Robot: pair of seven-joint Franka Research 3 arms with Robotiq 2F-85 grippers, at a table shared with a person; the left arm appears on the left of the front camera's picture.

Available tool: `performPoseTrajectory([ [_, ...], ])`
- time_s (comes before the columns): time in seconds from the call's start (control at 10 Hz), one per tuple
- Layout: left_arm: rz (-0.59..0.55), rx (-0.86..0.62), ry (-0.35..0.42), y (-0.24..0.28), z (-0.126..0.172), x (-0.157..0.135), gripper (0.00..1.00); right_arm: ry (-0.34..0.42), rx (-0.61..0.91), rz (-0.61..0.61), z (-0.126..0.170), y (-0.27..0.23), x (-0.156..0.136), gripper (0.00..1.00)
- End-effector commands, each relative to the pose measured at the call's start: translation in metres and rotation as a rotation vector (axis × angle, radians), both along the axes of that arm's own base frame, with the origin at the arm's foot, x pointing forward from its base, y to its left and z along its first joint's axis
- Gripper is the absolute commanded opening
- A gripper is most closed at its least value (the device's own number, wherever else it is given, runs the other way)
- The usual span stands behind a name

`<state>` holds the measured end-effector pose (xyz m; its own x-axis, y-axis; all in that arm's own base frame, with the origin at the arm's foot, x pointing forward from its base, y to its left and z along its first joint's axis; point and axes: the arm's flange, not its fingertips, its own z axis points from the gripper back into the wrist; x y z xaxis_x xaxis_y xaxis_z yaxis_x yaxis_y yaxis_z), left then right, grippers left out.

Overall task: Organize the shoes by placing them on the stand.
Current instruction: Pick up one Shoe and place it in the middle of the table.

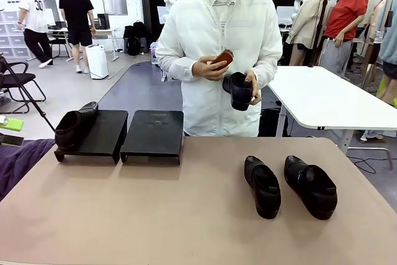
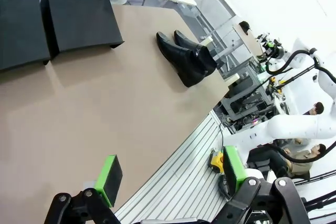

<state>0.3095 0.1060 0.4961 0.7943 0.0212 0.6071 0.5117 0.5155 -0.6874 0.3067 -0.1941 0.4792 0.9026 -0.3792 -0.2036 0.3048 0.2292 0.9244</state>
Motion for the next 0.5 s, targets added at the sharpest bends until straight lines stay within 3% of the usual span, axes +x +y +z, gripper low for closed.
performPoseTrajectory([
  [0.0, 0.001, -0.017, 0.002, -0.0018, 0.0027, -0.0006, 1.00, 0.017, -0.003, 0.008, 0.0041, -0.0003, -0.0028, 1.00],
  [0.4, 0.001, -0.017, 0.002, -0.0018, 0.0027, -0.0006, 1.00, 0.017, -0.003, 0.008, 0.0041, -0.0003, -0.0028, 1.00],
])
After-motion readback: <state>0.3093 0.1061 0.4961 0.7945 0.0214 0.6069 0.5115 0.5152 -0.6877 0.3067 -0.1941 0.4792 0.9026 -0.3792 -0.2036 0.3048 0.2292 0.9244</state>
